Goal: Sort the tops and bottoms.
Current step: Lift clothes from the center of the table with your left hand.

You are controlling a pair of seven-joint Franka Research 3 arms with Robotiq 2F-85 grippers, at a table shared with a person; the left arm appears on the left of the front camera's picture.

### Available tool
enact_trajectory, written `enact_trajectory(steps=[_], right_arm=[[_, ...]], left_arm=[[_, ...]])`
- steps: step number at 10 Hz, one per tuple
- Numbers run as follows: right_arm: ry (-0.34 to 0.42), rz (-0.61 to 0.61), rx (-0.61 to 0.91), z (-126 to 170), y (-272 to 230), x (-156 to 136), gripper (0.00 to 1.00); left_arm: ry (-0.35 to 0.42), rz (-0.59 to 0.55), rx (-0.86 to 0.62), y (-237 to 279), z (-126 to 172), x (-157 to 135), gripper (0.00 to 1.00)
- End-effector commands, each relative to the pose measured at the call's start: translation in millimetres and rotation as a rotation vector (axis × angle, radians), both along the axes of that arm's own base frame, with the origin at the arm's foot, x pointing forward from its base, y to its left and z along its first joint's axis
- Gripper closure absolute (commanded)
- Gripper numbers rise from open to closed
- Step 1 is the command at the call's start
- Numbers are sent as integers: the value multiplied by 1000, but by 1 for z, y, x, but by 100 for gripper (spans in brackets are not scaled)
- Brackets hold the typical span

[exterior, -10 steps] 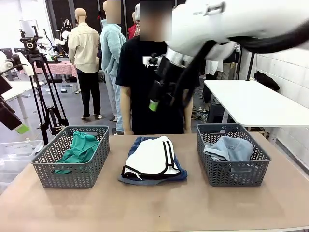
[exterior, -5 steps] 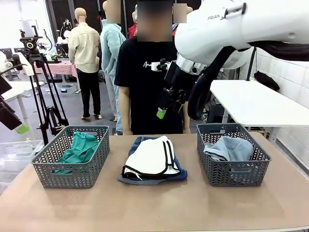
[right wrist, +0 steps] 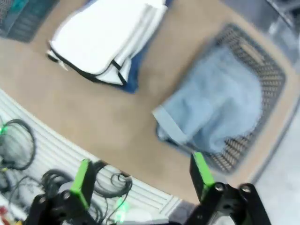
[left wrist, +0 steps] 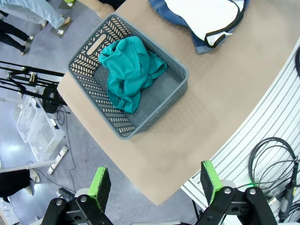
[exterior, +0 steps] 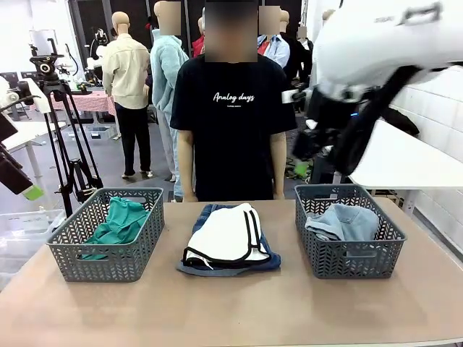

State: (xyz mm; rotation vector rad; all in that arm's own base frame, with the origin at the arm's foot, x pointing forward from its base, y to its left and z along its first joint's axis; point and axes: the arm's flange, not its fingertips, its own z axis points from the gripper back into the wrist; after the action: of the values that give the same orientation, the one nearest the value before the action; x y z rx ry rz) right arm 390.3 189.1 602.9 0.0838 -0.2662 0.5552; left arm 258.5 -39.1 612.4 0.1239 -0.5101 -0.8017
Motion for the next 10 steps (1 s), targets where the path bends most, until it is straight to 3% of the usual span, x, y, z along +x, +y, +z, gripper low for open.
enact_trajectory(steps=[1, 3, 5, 6, 10], right_arm=[[-2, -103, 39, -3, -27, -42, 0], [58, -148, 78, -14, -47, -53, 0], [94, -139, 121, -29, -47, -41, 0], [48, -132, 52, -10, -55, -55, 0], [48, -132, 52, -10, -55, -55, 0]], left_arm=[[-2, 4, 16, 2, 1, 0, 0], [-2, 4, 16, 2, 1, 0, 0], [0, 0, 0, 0, 0, 0, 0], [32, -35, 5, -21, -12, 6, 0], [62, -219, -17, -128, -54, 45, 0]])
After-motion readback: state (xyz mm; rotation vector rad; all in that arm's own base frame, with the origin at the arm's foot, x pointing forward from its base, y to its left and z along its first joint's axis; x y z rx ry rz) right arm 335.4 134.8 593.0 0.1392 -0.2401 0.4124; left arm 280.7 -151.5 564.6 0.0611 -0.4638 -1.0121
